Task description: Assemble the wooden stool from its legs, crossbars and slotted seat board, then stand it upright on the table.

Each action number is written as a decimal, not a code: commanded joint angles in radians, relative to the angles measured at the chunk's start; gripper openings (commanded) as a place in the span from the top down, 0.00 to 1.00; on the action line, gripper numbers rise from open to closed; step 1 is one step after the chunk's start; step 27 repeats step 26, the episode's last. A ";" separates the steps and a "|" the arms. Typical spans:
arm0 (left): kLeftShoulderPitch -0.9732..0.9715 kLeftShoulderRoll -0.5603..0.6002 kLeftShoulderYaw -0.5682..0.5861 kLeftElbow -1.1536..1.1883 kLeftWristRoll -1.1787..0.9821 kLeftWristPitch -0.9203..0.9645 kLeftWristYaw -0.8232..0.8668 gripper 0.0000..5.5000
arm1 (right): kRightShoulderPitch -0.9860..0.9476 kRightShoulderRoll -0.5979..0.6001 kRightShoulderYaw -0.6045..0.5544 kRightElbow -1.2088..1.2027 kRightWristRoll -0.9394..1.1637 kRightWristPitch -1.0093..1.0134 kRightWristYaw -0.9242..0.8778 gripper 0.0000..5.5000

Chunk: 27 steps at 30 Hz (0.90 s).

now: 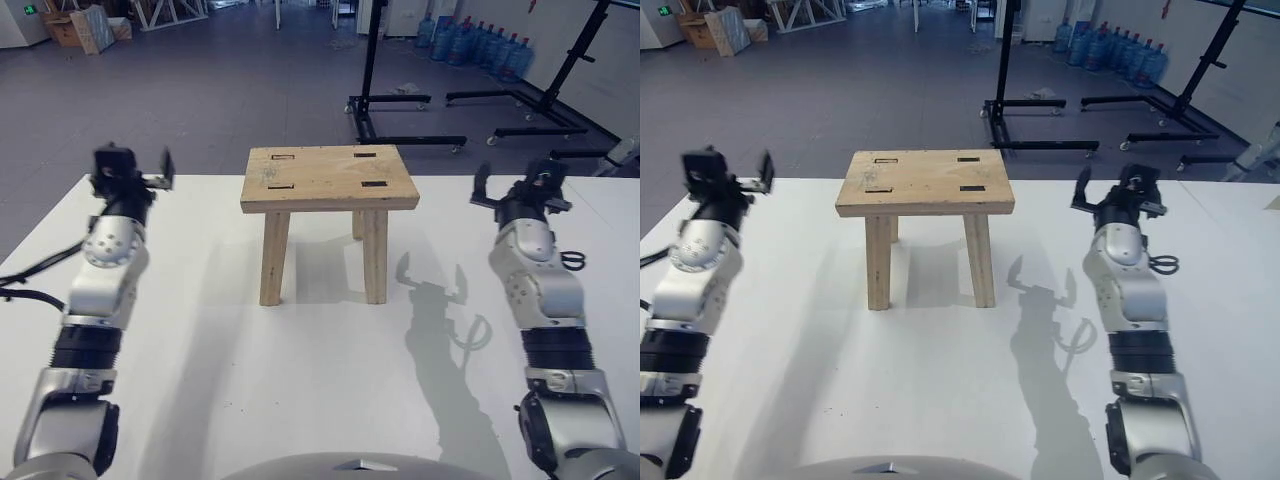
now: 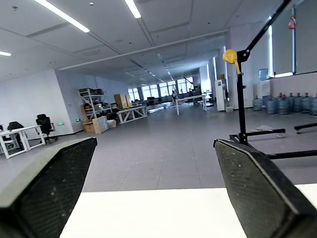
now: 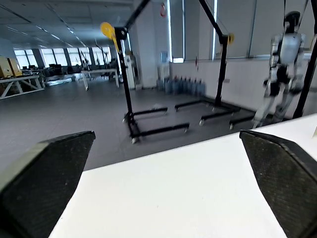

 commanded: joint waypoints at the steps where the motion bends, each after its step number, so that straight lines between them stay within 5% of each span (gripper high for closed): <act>1: 0.035 -0.048 0.071 -0.013 0.055 -0.019 0.004 0.21 | -0.009 0.050 -0.008 0.052 -0.113 -0.058 0.013 0.02; 27: 0.007 -0.174 0.194 0.001 0.185 -0.004 -0.082 0.21 | -0.030 0.158 -0.143 0.174 -0.261 -0.172 0.138 0.02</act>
